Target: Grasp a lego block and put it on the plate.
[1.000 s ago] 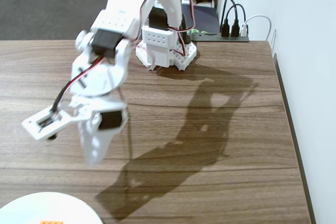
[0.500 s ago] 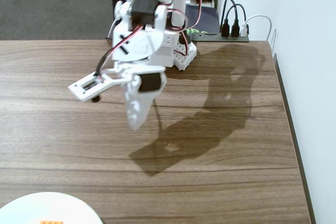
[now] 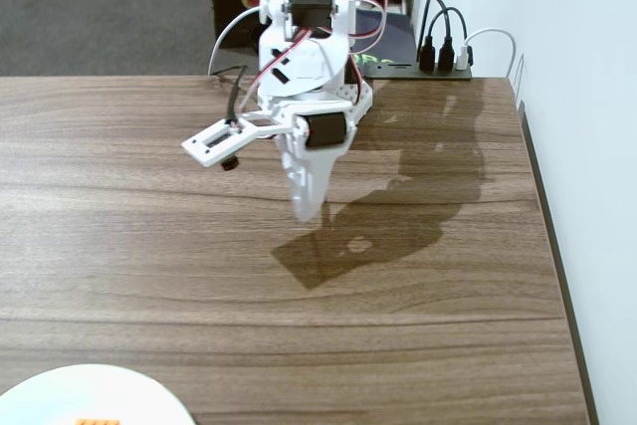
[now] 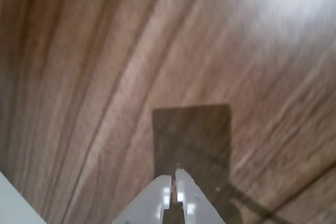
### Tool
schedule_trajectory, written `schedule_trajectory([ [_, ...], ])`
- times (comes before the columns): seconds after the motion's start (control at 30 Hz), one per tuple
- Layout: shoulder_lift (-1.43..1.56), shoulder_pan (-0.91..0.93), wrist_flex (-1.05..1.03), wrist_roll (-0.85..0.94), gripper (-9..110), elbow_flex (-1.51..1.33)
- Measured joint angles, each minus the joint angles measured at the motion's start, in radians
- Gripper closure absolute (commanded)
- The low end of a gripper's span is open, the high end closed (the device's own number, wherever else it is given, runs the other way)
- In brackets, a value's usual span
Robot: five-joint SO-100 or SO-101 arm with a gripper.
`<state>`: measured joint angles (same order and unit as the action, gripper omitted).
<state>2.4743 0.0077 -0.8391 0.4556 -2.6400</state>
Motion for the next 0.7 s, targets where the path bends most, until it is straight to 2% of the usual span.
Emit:
schedule_trajectory([
  [0.27,0.160,-0.078,0.000,-0.140,101,-0.144],
  [0.7,0.453,-0.048,-0.149,-0.325,101,-0.233],
])
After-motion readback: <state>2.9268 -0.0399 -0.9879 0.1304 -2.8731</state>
